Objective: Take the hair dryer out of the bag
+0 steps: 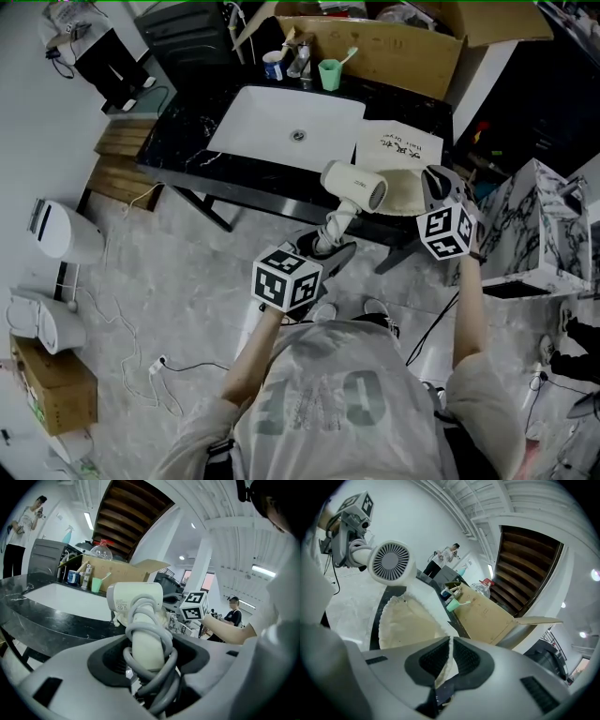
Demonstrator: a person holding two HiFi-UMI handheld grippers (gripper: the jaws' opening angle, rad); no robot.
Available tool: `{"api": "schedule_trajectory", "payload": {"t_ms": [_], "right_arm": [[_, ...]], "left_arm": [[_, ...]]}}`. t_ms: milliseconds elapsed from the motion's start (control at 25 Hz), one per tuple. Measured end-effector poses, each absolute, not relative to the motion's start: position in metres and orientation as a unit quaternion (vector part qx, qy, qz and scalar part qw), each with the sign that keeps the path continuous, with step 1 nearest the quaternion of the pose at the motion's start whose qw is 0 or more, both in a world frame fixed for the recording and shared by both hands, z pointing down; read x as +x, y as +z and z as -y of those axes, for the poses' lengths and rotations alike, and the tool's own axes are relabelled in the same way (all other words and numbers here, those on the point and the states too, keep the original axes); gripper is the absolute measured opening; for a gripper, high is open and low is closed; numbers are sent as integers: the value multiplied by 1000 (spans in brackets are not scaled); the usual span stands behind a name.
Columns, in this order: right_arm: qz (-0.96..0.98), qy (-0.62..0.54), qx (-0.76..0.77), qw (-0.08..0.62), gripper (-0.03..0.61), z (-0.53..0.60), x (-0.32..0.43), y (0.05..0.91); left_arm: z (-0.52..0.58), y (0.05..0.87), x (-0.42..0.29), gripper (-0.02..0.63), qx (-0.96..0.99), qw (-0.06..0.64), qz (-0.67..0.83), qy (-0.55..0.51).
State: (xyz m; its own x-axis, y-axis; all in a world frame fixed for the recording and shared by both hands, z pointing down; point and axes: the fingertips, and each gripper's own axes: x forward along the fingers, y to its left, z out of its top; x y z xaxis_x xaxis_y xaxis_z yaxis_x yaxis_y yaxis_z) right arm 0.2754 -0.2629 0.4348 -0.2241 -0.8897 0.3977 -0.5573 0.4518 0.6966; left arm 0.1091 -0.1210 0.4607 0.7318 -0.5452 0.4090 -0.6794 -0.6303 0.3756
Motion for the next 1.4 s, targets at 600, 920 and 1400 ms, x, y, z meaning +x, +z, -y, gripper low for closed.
{"api": "schedule_trajectory", "payload": {"t_ms": [600, 920, 1400], "right_arm": [[859, -80, 389, 324, 206, 235, 261, 423], [892, -53, 427, 140, 206, 222, 254, 348], [823, 1, 561, -90, 145, 212, 288, 313]], "left_arm": [[234, 332, 97, 278, 898, 155, 411, 3], [273, 281, 97, 278, 868, 85, 484, -68], [234, 289, 93, 278, 808, -27, 578, -112]]}}
